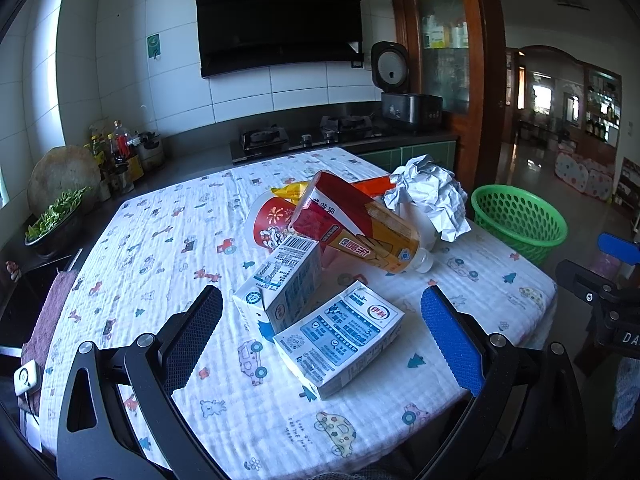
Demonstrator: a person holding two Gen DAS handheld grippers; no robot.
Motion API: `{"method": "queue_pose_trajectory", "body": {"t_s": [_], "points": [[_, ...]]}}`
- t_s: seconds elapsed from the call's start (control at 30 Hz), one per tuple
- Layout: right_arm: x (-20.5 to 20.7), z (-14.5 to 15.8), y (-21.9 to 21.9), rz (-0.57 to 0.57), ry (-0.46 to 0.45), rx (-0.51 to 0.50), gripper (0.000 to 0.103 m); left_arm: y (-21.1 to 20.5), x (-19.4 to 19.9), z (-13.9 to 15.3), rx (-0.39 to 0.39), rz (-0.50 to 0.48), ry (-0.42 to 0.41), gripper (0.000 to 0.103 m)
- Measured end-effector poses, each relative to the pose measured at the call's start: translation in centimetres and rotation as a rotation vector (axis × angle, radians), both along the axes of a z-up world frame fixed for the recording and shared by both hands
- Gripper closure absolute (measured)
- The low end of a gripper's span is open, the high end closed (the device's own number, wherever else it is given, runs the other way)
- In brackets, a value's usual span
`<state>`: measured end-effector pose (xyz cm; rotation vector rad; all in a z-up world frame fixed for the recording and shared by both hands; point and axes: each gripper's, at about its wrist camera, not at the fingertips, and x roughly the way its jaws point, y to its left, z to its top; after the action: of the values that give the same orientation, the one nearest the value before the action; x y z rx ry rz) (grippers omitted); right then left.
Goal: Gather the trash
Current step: 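Move both grippers toward the trash on the table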
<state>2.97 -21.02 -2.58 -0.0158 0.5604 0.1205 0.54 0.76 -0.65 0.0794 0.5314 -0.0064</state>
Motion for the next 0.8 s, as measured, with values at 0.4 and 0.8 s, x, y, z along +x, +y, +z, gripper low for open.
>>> {"method": "queue_pose_trajectory", "body": {"t_s": [0.4,0.8], "points": [[0.4,-0.1,0.3,0.010,0.004,-0.009,0.006,0.6,0.4,-0.4,-0.003,0.007,0.008,0.005],[1.4,0.0,0.6,0.023,0.006,-0.014,0.006,0.8,1.0,-0.5,0.007,0.012,0.023,0.005]]}}
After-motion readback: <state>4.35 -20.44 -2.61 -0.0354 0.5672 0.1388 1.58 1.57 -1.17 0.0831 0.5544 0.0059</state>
